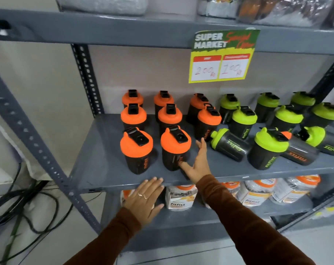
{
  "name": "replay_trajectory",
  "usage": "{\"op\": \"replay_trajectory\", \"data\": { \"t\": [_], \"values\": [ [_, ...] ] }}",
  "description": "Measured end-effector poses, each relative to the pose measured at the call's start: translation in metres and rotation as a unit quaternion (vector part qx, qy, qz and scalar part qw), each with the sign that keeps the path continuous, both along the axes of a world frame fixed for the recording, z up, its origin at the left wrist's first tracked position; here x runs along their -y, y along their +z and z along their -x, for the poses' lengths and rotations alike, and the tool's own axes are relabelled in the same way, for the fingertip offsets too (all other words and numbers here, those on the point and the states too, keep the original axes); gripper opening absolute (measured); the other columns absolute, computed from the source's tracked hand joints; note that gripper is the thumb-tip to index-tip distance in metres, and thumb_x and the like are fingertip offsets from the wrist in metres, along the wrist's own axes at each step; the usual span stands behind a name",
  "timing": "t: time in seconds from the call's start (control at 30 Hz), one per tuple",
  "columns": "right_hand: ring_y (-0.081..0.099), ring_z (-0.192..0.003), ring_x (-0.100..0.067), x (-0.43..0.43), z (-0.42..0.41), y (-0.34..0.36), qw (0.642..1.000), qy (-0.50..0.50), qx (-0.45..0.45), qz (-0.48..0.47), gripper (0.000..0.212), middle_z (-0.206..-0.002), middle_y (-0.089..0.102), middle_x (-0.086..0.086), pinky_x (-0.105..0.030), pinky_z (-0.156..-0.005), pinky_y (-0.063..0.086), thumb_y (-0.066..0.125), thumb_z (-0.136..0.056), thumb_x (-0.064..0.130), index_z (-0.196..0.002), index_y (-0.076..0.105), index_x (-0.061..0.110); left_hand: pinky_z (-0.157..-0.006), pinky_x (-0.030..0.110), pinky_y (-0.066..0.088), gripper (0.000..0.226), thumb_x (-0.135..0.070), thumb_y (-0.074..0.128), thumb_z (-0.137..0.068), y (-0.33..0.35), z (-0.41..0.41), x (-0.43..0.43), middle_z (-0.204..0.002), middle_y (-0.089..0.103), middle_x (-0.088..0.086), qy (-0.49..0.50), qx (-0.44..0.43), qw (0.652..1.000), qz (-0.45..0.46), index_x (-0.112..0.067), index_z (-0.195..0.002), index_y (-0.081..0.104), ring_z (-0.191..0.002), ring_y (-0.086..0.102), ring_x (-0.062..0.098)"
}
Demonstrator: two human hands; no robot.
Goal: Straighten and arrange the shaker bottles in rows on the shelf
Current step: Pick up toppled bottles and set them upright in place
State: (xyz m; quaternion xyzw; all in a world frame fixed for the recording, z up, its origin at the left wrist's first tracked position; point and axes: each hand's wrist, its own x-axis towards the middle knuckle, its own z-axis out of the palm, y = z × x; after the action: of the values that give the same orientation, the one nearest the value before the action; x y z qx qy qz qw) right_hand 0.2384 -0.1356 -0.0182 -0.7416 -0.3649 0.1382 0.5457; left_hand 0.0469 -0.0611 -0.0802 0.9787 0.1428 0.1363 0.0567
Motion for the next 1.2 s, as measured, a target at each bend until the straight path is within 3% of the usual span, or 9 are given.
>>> {"op": "replay_trajectory", "data": {
  "t": [0.13, 0.37, 0.47, 0.53, 0.6, 0.73, 0.93, 1.1, 1.2],
  "values": [
    [0.029, -0.134, -0.036, 0.023, -0.063, 0.022, 0.987, -0.058, 0.143, 0.039, 0.099, -0.142, 0.031, -0.028, -0.045, -0.114, 0.024, 0.066, -0.061, 0.027, -0.139, 0.016, -0.006, -0.11, 0.032, 0.017, 0.046, -0.039, 0.039, -0.087, 0.014, -0.065, 0.023, -0.129, 0.055, 0.008, -0.046, 0.018, 0.999, -0.017, -0.01, -0.123, 0.043, -0.125, 0.035, 0.02],
    [0.04, -0.124, -0.04, 0.029, -0.142, 0.046, 0.887, -0.055, 0.29, 0.356, 0.097, -0.136, 0.04, -0.022, -0.049, -0.105, 0.035, 0.071, -0.071, 0.031, -0.142, 0.011, 0.004, -0.101, 0.033, 0.039, 0.065, -0.052, 0.028, -0.08, 0.026, -0.168, 0.067, -0.126, 0.059, 0.006, 0.042, -0.074, 0.996, 0.022, -0.009, -0.122, 0.052, -0.119, 0.052, 0.02],
    [0.039, -0.123, -0.04, 0.032, -0.147, 0.042, 0.858, -0.026, 0.312, 0.406, 0.098, -0.137, 0.038, -0.021, -0.049, -0.102, 0.038, 0.069, -0.074, 0.028, -0.144, 0.004, 0.009, -0.114, 0.033, 0.007, 0.093, -0.069, 0.003, -0.072, 0.025, -0.188, 0.072, -0.151, 0.021, 0.009, 0.082, -0.099, 0.992, 0.021, -0.008, -0.14, 0.017, -0.139, 0.017, 0.022],
    [0.038, -0.122, -0.04, 0.037, -0.145, 0.042, 0.873, -0.029, 0.317, 0.369, 0.102, -0.136, 0.038, -0.021, -0.048, -0.102, 0.038, 0.073, -0.07, 0.03, -0.144, 0.004, 0.01, -0.115, 0.034, 0.004, 0.109, -0.079, -0.012, -0.062, 0.025, -0.194, 0.074, -0.152, 0.016, 0.01, 0.115, -0.085, 0.989, 0.025, -0.008, -0.141, 0.014, -0.14, 0.013, 0.023],
    [0.036, -0.124, -0.039, 0.047, -0.14, 0.046, 0.906, -0.029, 0.291, 0.307, 0.105, -0.136, 0.037, -0.02, -0.047, -0.103, 0.036, 0.074, -0.068, 0.033, -0.144, 0.004, 0.011, -0.109, 0.036, 0.026, 0.108, -0.073, -0.015, -0.068, 0.027, -0.197, 0.077, -0.142, 0.04, 0.013, 0.143, -0.096, 0.985, -0.005, -0.005, -0.132, 0.037, -0.131, 0.037, 0.024],
    [0.035, -0.126, -0.037, 0.078, -0.127, 0.066, 0.964, 0.017, 0.222, 0.148, 0.108, -0.135, 0.037, -0.018, -0.044, -0.102, 0.034, 0.077, -0.063, 0.034, -0.143, 0.009, 0.015, -0.074, 0.038, 0.055, 0.092, -0.064, -0.003, -0.084, 0.022, -0.199, 0.08, -0.105, 0.07, 0.012, 0.173, -0.148, 0.974, 0.001, -0.005, -0.104, 0.065, -0.095, 0.067, 0.023],
    [0.036, -0.1, 0.0, 0.14, -0.137, 0.112, 0.989, 0.063, 0.12, -0.061, 0.098, -0.123, 0.04, -0.007, -0.003, -0.084, 0.025, 0.082, -0.058, 0.018, -0.139, 0.027, 0.026, -0.074, 0.047, 0.054, 0.091, -0.065, 0.003, -0.085, 0.015, -0.198, 0.081, -0.107, 0.068, 0.019, 0.172, -0.152, 0.973, -0.033, 0.001, -0.105, 0.062, -0.095, 0.066, 0.031],
    [0.049, -0.117, -0.02, 0.176, -0.189, 0.131, 0.983, -0.008, -0.006, -0.184, 0.09, -0.127, 0.046, -0.005, -0.038, -0.106, 0.04, 0.078, -0.047, 0.027, -0.124, 0.032, 0.036, -0.087, 0.05, 0.046, 0.098, -0.069, 0.001, -0.081, 0.018, -0.201, 0.086, -0.116, 0.061, 0.023, 0.178, -0.125, 0.976, -0.02, 0.004, -0.113, 0.057, -0.105, 0.06, 0.036],
    [0.056, -0.101, -0.011, 0.198, -0.23, 0.139, 0.964, -0.082, -0.051, -0.249, 0.089, -0.112, 0.053, -0.001, -0.016, -0.09, 0.047, 0.08, -0.054, 0.01, -0.126, 0.029, 0.018, -0.109, 0.04, 0.025, 0.117, -0.081, -0.015, -0.062, 0.02, -0.202, 0.088, -0.14, 0.04, 0.017, 0.176, -0.096, 0.979, -0.022, -0.002, -0.132, 0.037, -0.13, 0.037, 0.031]
  ]
}}
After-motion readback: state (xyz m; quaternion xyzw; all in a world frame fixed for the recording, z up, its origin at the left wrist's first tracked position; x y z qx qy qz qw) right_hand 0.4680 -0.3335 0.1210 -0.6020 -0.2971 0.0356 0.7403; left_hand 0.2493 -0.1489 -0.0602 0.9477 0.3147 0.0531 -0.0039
